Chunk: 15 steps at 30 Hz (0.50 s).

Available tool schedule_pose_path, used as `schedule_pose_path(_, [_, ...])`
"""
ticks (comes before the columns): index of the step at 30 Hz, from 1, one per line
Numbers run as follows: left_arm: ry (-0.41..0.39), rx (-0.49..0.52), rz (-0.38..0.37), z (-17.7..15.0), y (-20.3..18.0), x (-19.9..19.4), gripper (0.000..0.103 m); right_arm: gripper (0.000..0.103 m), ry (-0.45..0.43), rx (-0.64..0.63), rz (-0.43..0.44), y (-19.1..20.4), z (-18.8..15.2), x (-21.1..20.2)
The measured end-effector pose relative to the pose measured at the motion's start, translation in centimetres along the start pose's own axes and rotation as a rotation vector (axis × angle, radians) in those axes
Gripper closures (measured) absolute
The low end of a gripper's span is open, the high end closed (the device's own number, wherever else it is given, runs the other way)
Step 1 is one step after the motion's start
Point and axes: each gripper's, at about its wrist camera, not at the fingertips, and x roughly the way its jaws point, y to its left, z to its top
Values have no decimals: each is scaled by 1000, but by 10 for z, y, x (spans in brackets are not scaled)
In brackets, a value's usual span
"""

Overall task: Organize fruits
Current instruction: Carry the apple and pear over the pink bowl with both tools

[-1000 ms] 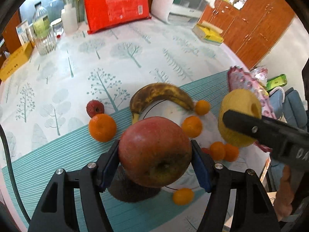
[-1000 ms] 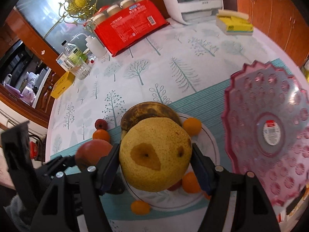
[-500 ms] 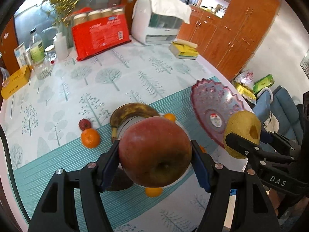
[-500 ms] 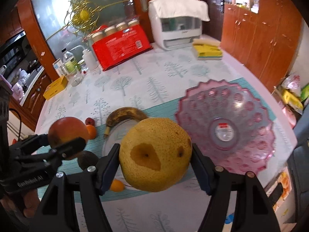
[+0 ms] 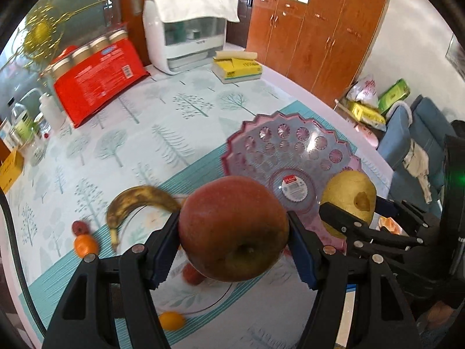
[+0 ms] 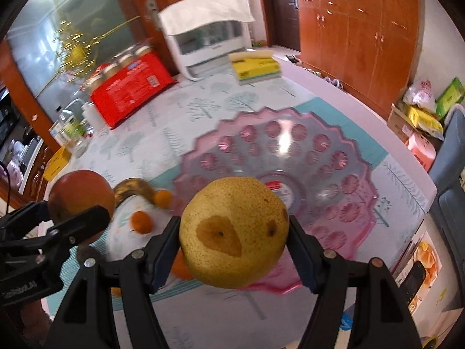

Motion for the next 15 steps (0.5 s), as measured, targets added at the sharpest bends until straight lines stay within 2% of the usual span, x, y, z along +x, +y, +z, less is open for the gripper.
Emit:
schedule_pose_path(7, [51, -18, 75, 37, -40, 50, 35, 32, 14, -28, -36, -49, 15, 32])
schedule_pose_path(11, [60, -37, 127, 57, -49, 78, 35, 32, 7, -84, -78, -63, 25, 47])
schedule_pose_path(15, [87, -71, 176, 69, -51, 106, 35, 32, 21, -126, -68, -71, 34, 63])
